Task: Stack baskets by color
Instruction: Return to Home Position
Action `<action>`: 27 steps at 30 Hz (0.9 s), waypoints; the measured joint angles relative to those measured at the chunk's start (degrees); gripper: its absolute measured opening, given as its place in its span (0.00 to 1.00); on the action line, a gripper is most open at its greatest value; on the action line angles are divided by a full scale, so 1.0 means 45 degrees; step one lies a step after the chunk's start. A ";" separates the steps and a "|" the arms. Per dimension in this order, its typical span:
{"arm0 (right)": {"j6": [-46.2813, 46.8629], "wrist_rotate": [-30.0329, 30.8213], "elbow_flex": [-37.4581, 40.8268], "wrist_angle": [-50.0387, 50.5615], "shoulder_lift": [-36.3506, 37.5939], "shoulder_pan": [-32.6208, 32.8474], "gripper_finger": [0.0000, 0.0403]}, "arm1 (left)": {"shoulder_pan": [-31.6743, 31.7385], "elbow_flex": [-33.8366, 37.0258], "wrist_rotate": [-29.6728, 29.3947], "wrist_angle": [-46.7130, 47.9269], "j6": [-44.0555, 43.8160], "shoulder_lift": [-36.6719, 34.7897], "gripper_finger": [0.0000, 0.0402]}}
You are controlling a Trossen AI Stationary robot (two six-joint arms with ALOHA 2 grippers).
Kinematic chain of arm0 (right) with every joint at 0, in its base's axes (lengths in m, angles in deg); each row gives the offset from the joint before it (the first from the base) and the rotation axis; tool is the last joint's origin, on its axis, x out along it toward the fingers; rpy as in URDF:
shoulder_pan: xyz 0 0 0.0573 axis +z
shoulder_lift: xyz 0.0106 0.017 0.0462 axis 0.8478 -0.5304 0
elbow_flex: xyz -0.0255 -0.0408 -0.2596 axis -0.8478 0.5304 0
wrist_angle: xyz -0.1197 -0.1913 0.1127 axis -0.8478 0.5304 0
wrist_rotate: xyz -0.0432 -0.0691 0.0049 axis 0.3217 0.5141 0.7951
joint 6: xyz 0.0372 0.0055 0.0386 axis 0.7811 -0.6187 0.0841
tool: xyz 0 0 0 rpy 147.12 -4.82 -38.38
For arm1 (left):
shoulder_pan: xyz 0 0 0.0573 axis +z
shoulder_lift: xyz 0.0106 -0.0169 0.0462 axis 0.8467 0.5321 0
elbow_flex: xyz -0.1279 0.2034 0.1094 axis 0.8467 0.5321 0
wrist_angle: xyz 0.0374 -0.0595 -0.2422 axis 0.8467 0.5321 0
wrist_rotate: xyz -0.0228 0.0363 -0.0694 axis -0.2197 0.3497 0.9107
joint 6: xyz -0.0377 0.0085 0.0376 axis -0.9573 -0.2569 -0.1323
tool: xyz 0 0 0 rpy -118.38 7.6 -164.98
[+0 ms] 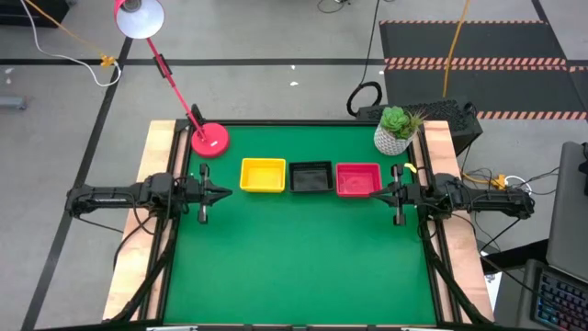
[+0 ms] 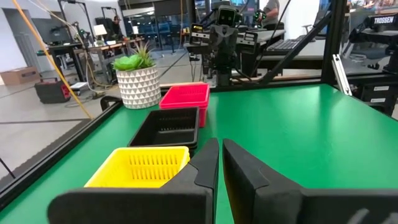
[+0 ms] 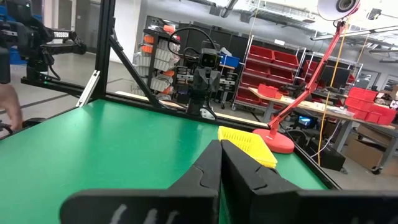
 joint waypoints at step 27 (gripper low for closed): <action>0.2918 0.0034 0.0000 0.0952 -0.0005 0.0000 0.00 | 0.0000 0.0005 0.0000 -0.0019 0.0005 0.0000 0.06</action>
